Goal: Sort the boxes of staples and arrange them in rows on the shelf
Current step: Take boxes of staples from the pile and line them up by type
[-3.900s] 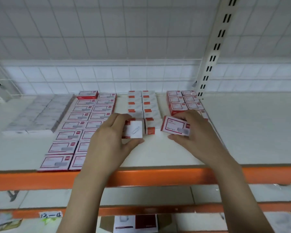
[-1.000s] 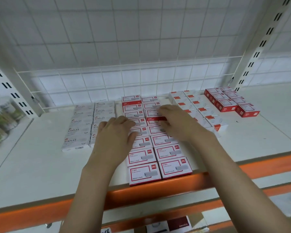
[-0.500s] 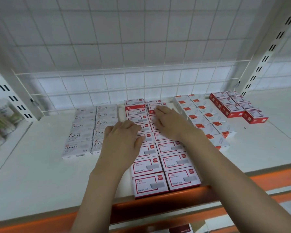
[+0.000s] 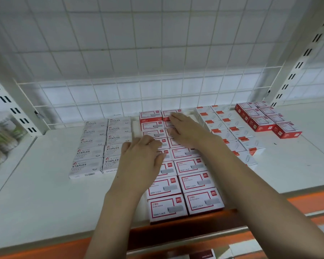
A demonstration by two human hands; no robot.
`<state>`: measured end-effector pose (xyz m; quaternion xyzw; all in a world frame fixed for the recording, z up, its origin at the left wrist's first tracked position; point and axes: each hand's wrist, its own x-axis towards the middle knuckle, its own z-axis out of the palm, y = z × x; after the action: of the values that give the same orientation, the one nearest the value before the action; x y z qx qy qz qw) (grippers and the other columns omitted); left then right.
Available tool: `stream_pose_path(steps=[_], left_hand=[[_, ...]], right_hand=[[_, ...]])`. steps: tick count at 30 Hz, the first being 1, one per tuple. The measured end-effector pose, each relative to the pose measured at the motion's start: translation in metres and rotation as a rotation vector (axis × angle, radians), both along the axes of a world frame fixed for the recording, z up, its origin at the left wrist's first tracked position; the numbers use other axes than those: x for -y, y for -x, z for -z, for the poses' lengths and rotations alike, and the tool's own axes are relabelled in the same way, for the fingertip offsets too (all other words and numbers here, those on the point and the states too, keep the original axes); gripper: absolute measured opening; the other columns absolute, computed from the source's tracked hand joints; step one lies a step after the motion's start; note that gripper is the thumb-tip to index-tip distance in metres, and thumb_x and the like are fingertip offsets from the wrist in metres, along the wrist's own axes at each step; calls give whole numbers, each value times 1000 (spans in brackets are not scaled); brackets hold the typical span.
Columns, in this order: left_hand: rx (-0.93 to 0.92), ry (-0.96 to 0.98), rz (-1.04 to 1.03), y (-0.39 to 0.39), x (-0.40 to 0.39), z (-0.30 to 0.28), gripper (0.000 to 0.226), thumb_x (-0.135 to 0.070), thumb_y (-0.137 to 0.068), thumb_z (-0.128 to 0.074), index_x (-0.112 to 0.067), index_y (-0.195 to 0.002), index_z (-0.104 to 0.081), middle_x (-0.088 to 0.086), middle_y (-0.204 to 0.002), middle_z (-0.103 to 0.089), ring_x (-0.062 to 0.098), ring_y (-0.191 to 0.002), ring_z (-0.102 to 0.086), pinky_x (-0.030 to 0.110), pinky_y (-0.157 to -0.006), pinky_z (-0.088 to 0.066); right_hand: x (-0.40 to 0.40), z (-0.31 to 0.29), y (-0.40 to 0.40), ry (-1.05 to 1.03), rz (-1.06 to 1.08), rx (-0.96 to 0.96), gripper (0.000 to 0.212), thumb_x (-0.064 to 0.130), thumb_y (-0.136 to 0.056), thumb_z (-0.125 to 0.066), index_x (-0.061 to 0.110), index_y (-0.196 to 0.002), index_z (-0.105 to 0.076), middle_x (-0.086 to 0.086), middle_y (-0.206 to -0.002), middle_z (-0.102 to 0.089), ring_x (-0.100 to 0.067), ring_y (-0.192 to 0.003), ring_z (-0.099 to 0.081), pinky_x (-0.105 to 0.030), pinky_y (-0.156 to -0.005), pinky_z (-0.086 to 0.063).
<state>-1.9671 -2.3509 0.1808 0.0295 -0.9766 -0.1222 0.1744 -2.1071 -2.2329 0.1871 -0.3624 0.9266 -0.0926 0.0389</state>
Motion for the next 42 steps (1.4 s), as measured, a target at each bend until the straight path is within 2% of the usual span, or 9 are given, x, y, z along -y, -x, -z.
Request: stream_pose_path(steps=[3,11,17,20,22,25,28,39,42], left_hand=[[14,-8,14,4,-14,-4,32,-32,-90,-55,-19,-118,-62,0,-122,-58,24,-111,-53,40,-93,-34],[55,13,104,23,-97,-8,38,-41,-95,-41,-27,-130,-49,-7,-135,-47,16,-125,-41,36,-103,-28],[-13,21,159,44,-203,-11,26,-28,-84,-66,-14,-106,-67,7,-108,-65,32,-98,-61,46,-82,-44],[13,7,178,49,-263,-11,33,-33,-89,-57,-17,-117,-62,4,-119,-60,28,-109,-55,43,-90,-38],[7,-15,188,50,-297,-7,33,-33,-89,-58,-16,-117,-62,4,-118,-60,29,-109,-54,43,-90,-38],[49,-19,206,54,-339,-2,36,-36,-91,-52,-21,-124,-58,0,-124,-55,24,-115,-48,39,-92,-35],[69,-5,234,61,-368,0,38,-37,-93,-47,-23,-128,-53,-3,-129,-51,21,-119,-44,35,-94,-32],[39,-15,317,118,-400,-5,31,-28,-87,-62,-14,-115,-64,5,-113,-62,30,-107,-54,41,-88,-38],[45,-23,335,134,-406,-8,34,-31,-90,-58,-17,-120,-60,2,-117,-59,27,-112,-51,39,-92,-35]], right_hand=[[-20,-3,-3,24,1,-51,56,27,-98,-35,5,-147,-15,-9,-156,-13,-23,-144,-8,-37,-117,-10],[-143,-13,-45,200,98,-152,54,24,-95,-46,7,-144,-28,-9,-152,-24,-25,-142,-18,-37,-115,-8],[-256,-2,-50,207,167,-131,55,24,-95,-47,9,-144,-28,-8,-152,-25,-24,-142,-18,-29,-115,-4],[-315,3,-46,198,213,-105,55,27,-96,-44,12,-145,-27,-5,-152,-24,-19,-141,-17,-23,-110,3],[-352,6,-45,193,233,-90,54,30,-94,-40,11,-144,-31,-6,-151,-28,-20,-140,-22,-25,-113,-2],[-402,9,-43,215,297,-88,57,34,-87,-37,6,-137,-43,-11,-142,-41,-25,-133,-35,-33,-114,-22],[-445,8,-38,232,378,-97,49,28,-92,-46,4,-134,-46,-13,-140,-44,-27,-131,-38,-30,-109,-26],[-483,2,1,216,456,-128,50,26,-94,-48,8,-139,-39,-9,-144,-38,-23,-134,-32,-30,-112,-24],[-488,2,11,195,476,-142,50,26,-94,-48,8,-139,-40,-9,-144,-39,-23,-133,-33,-31,-111,-26]])
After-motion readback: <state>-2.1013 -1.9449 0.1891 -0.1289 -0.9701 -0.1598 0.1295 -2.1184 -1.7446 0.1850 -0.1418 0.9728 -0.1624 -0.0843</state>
